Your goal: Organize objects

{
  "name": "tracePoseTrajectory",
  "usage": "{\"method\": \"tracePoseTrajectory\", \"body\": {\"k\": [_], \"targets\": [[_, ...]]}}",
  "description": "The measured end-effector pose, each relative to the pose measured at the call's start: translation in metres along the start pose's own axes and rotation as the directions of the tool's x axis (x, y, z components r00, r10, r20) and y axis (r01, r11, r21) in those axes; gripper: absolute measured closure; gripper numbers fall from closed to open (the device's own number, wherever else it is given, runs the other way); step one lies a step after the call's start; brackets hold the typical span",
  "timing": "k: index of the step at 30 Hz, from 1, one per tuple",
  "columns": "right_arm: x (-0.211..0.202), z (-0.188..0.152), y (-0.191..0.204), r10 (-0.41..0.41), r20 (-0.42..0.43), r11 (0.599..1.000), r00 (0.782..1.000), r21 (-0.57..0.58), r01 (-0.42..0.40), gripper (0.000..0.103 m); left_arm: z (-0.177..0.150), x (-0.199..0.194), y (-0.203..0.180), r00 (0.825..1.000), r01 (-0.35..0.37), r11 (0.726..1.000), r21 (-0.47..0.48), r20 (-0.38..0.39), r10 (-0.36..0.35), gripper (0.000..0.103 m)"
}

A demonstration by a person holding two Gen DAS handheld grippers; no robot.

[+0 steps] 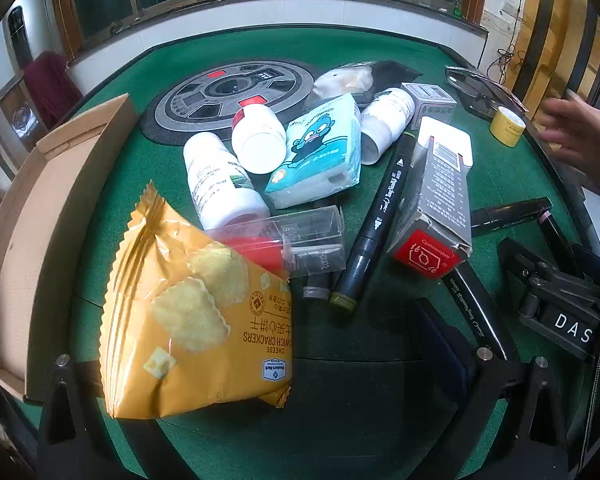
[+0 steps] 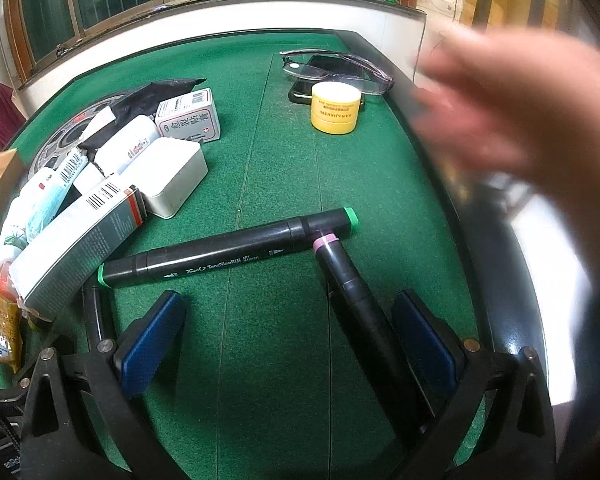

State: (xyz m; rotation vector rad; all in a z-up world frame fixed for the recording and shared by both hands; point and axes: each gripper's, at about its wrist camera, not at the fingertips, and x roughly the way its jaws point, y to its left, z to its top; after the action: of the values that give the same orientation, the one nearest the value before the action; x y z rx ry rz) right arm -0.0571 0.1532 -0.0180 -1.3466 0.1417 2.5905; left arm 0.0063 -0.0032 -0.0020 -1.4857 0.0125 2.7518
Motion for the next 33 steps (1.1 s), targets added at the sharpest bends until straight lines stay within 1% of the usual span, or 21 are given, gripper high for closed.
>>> {"method": "tracePoseTrajectory", "body": {"k": [28,30,32,33], "targets": [[-0.001,-0.001,0.0,0.0,0.0,1.0,1.0,0.0,0.0,0.0,0.0,0.0,0.0,1.0,0.004,1.0,0.012,-0.001,-0.004,0.001],[-0.002,-0.001,0.001,0.0,0.0,1.0,1.0,0.0,0.0,0.0,-0.001,-0.002,0.003,1.0,0.017,0.999,0.027,0.005,-0.018,0.002],[-0.002,-0.001,0.001,0.0,0.0,1.0,1.0,0.0,0.0,0.0,-0.002,-0.007,0.009,0.998,0.065,0.997,0.029,0.023,-0.066,0.002],[-0.002,-0.001,0.001,0.001,0.0,1.0,1.0,0.0,-0.001,0.0,-0.005,-0.014,0.016,0.997,0.071,0.997,0.036,0.035,-0.073,0.002]]}}
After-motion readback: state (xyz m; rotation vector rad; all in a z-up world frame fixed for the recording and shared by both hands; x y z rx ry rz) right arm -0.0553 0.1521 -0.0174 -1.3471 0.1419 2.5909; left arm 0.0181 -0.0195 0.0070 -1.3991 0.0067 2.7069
